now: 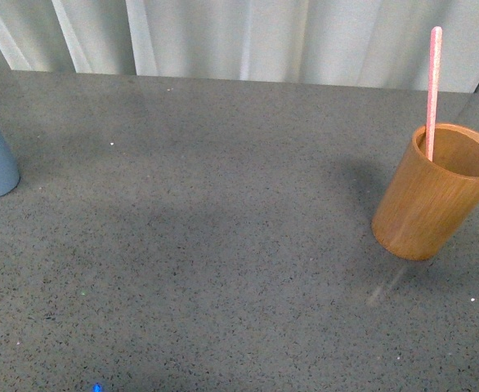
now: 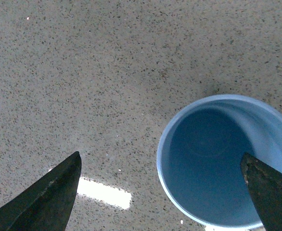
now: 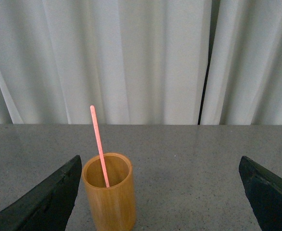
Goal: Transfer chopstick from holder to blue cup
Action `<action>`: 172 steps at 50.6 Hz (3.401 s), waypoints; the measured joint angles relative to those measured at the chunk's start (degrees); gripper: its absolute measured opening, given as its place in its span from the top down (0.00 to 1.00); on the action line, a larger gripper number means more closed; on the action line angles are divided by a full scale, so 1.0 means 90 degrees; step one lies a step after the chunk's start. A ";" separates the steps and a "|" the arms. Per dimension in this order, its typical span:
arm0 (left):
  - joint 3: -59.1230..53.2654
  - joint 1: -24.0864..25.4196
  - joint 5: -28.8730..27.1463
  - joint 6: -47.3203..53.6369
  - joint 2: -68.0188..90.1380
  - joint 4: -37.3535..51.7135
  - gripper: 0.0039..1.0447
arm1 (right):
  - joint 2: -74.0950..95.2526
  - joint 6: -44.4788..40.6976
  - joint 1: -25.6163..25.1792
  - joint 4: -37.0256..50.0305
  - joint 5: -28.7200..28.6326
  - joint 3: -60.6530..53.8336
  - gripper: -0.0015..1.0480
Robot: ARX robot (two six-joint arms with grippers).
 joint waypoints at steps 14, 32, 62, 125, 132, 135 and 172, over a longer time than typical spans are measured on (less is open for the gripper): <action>0.0044 0.0070 -0.0085 0.0019 0.0401 0.0182 0.06 | 0.0000 0.0000 0.0000 0.0000 0.0000 0.0000 0.10; -0.0015 -0.0301 0.0491 0.0002 0.0454 -0.0340 0.48 | 0.0000 0.0000 0.0000 0.0000 0.0000 0.0000 0.10; 0.0124 -0.0877 0.0685 0.0583 -0.0733 -0.1202 0.97 | 0.0000 0.0000 0.0000 0.0000 0.0000 0.0000 0.10; 0.0236 -0.4911 0.0471 0.0529 0.0580 -0.1076 0.97 | 0.0000 0.0000 0.0000 0.0000 0.0000 0.0000 0.10; 0.0233 -0.4877 0.0459 0.0447 0.0580 -0.1008 0.97 | 0.0000 0.0000 0.0000 0.0000 0.0000 0.0000 0.10; 0.0233 -0.4879 0.0454 0.0376 0.0590 -0.1008 0.97 | 0.0000 0.0000 0.0000 0.0000 0.0000 0.0000 0.10; 0.0466 -0.3993 0.0576 0.0393 -0.0549 -0.1520 0.06 | 0.0000 0.0000 0.0000 0.0000 0.0000 0.0000 0.10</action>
